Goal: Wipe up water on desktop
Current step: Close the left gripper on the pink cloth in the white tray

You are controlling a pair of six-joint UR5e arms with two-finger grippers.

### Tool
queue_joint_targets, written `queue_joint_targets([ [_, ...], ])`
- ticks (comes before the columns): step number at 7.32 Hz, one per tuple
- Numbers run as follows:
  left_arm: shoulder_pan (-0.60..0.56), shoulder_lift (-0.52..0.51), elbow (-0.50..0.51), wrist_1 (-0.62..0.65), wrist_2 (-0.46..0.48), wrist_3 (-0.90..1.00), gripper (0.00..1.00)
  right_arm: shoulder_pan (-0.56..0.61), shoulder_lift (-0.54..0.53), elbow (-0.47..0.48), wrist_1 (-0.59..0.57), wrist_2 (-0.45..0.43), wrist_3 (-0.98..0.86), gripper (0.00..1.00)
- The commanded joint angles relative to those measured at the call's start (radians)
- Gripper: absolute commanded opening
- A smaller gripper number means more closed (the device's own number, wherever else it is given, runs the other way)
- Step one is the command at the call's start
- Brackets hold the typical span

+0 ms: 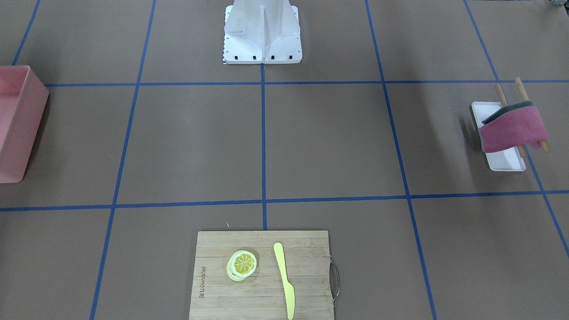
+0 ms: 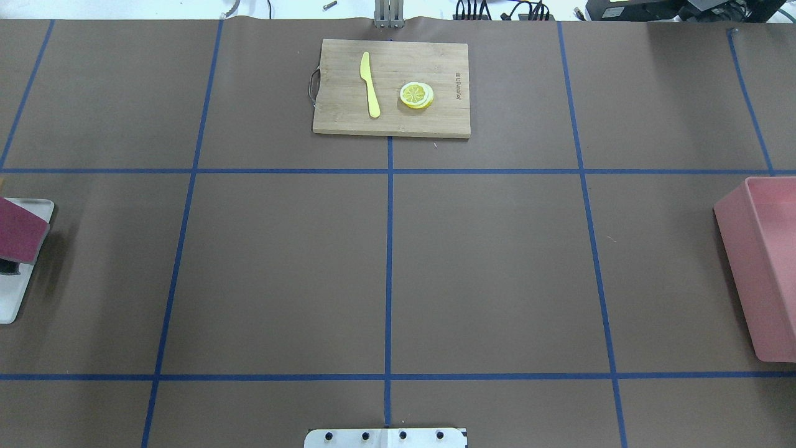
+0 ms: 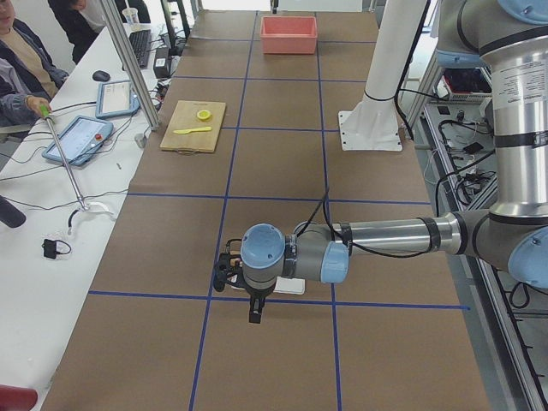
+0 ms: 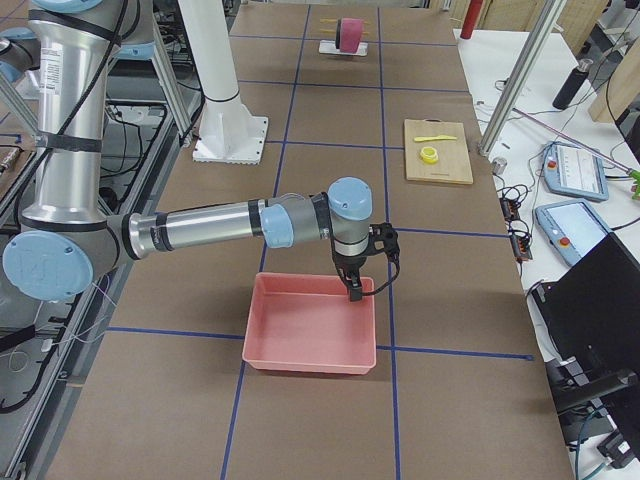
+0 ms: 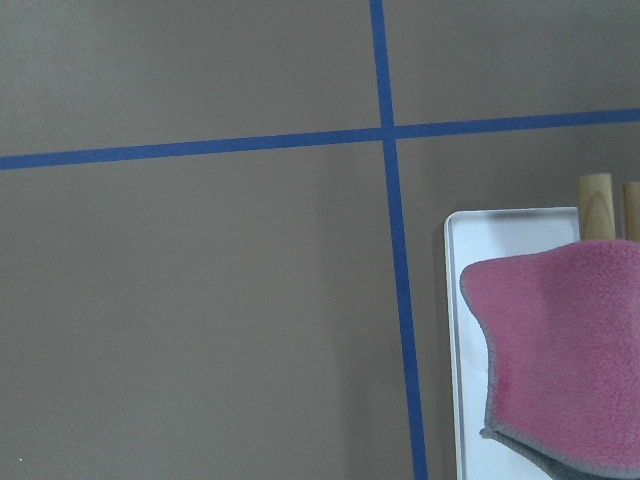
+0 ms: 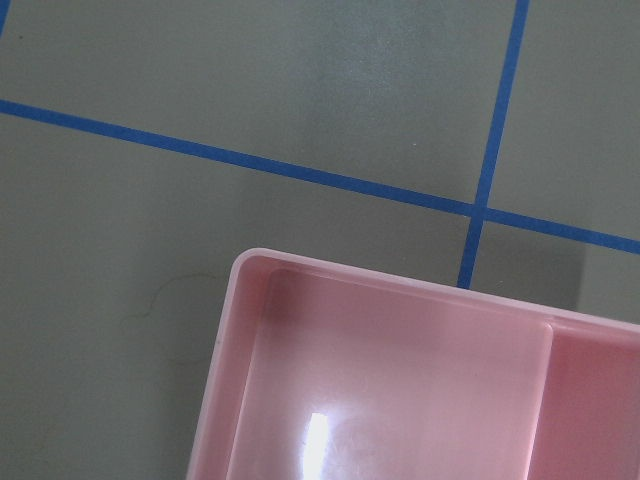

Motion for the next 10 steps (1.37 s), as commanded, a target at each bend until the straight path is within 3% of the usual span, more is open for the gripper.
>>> queue_joint_targets([
  [1,0.000,-0.001,0.001,-0.002,-0.002,-0.012,0.98,0.000,-0.001,-0.004,0.000,-0.001,0.000,1.00],
  [8,-0.003,-0.009,-0.046,-0.012,0.008,-0.012,0.98,0.002,0.009,-0.005,0.000,-0.010,0.002,1.00],
  [10,-0.003,-0.004,-0.020,-0.021,0.016,-0.009,0.98,0.000,0.012,-0.016,0.002,-0.010,0.002,1.00],
])
